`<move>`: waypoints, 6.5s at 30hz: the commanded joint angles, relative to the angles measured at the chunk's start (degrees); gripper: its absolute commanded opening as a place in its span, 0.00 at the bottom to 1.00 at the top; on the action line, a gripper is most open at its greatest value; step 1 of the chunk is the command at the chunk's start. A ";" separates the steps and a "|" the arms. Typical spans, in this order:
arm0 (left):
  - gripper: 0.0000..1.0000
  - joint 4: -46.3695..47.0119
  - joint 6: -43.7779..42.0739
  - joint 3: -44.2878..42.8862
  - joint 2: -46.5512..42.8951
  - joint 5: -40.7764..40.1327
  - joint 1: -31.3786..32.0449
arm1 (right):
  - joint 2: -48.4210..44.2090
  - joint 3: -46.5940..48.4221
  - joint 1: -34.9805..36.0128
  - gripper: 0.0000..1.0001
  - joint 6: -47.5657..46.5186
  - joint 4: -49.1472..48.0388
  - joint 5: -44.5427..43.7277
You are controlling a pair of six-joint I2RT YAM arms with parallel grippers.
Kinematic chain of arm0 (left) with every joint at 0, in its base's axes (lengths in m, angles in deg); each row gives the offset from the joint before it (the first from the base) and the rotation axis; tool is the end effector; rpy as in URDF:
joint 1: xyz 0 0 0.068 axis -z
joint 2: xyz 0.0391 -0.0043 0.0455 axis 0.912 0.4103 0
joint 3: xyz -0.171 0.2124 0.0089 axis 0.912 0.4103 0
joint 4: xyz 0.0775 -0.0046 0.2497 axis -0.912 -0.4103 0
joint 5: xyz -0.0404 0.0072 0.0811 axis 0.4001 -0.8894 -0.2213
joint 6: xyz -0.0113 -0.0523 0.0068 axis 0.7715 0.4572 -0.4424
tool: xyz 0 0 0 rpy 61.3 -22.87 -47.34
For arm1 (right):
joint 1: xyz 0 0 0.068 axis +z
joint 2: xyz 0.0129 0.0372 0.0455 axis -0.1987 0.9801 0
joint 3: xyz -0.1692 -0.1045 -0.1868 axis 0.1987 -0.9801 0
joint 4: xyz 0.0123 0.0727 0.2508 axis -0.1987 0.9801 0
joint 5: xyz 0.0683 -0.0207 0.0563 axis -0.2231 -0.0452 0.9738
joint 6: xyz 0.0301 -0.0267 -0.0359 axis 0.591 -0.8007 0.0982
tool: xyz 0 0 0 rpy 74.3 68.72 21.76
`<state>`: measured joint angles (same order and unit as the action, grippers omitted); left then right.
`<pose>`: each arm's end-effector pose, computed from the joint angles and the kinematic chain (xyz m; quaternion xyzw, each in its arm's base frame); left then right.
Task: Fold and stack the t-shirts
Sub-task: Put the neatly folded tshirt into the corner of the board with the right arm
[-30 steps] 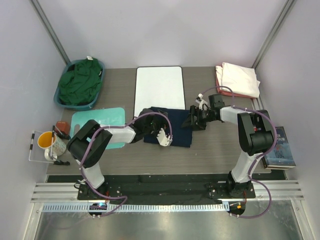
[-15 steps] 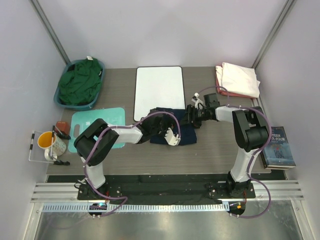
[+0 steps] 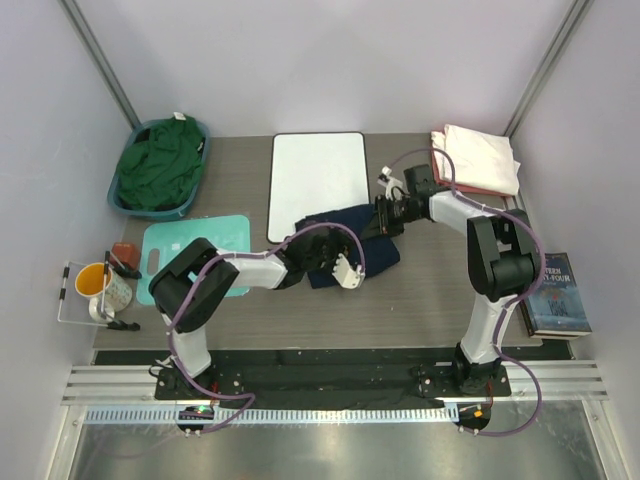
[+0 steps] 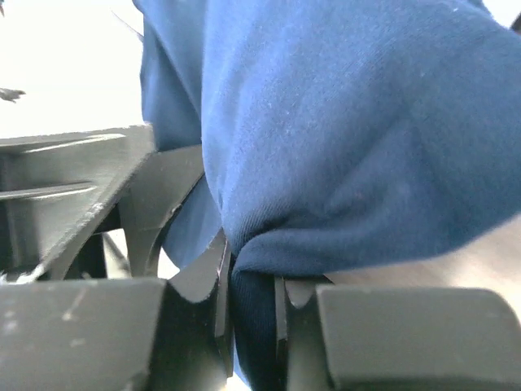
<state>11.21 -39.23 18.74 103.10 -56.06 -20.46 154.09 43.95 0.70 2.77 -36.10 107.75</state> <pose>0.2591 -0.2682 0.1460 0.7913 0.3837 0.0867 0.4682 0.3675 0.1043 0.1646 -0.0986 0.8989 0.3974 0.1557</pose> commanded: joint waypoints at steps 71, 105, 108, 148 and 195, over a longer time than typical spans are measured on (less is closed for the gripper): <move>0.82 -21.79 -7.29 9.65 -34.54 4.82 -12.01 | 15.66 63.07 -14.09 0.01 -59.23 11.84 -60.00; 0.86 -22.69 -7.72 9.12 -35.16 5.17 -12.01 | 21.29 60.33 -17.79 0.64 -60.83 0.37 -71.98; 0.86 -22.25 -8.08 9.12 -35.07 4.38 -12.01 | 20.41 61.05 -17.70 0.16 -53.80 8.64 -61.61; 0.79 -25.76 -8.34 4.64 -29.19 2.09 -14.56 | 32.63 66.69 -12.34 0.01 -40.25 1.06 -53.23; 1.00 -37.26 43.19 -16.44 -32.78 -5.03 -20.88 | 1.02 44.52 -21.92 1.00 -29.98 15.75 -44.12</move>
<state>-21.92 -20.48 9.86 74.42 -57.22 -38.27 168.26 84.93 -22.83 -36.07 -27.91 50.66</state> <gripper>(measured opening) 0.996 0.991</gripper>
